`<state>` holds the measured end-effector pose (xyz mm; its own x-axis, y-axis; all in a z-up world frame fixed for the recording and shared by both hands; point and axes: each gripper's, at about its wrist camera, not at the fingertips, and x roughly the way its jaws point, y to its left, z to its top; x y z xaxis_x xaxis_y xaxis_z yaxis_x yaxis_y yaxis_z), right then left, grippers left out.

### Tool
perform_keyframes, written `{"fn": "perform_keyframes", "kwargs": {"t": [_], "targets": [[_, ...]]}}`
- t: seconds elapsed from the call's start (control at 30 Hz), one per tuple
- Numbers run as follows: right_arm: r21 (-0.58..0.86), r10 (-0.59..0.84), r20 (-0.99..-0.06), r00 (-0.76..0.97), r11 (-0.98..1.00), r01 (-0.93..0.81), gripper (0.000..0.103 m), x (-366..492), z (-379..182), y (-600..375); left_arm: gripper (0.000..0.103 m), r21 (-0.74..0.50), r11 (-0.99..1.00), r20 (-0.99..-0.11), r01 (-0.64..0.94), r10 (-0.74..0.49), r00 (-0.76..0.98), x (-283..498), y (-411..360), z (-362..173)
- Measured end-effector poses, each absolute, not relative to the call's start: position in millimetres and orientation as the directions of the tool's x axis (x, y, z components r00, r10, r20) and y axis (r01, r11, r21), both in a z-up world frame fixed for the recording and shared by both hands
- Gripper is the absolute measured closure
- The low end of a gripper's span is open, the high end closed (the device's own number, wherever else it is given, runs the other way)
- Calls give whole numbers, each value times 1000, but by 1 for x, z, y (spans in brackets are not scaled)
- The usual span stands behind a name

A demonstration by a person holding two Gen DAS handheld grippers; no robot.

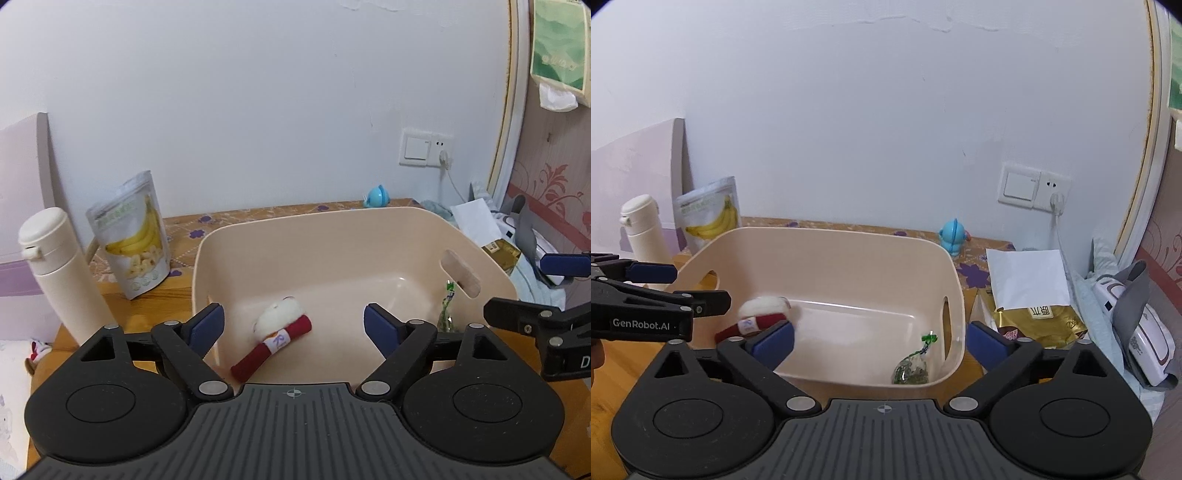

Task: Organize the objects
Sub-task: 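Grasp the green plaid cloth with the left tool while the right tool grasps the white plush slipper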

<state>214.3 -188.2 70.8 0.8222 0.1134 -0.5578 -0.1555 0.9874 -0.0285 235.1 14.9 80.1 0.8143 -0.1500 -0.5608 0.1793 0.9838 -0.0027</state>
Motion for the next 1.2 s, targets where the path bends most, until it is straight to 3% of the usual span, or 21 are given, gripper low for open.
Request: {"fn": "perform_keyframes", "kwargs": {"t": [0.33, 1.2], "targets": [[-40, 127, -572, 811, 982, -182, 0, 188, 69, -177, 16, -2, 987, -572, 161, -133, 809, 208, 30, 74], [-16, 163, -696, 700, 970, -241, 0, 169, 17, -157, 15, -53, 988, -730, 146, -138, 670, 172, 55, 3]]}}
